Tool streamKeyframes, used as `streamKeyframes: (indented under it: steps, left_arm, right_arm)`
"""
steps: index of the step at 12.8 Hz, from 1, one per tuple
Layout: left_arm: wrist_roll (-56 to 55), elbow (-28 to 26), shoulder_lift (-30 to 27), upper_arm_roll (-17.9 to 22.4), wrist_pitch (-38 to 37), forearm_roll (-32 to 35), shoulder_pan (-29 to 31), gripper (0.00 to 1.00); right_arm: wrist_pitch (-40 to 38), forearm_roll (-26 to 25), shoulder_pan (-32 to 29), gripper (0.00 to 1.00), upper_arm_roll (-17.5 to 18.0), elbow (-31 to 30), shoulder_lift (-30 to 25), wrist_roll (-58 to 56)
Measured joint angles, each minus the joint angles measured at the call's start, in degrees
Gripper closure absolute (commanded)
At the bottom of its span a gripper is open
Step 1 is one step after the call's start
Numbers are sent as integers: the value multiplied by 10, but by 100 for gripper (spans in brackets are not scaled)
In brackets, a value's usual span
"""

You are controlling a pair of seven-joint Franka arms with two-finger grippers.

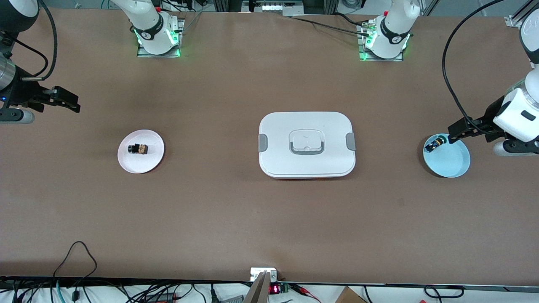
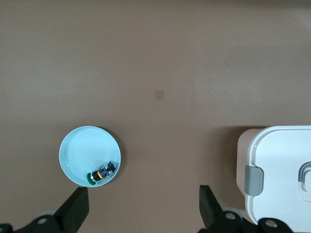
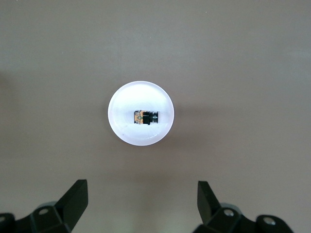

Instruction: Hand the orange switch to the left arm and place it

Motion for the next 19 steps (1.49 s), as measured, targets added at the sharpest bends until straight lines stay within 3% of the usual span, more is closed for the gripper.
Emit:
streamKeyframes:
  steps: [12,15,19]
  left_arm:
    - [0,0,1,0,-3,0,0,0]
    - [0,2,1,-1,-38,0,0,0]
    - [0,2,1,-3,-48,0,0,0]
  right_arm:
    - [11,1,8,0,5,0,83,0]
    - [16,3,21,0,6,0,101,0]
    - [17,40,21,0,4,1,118,0]
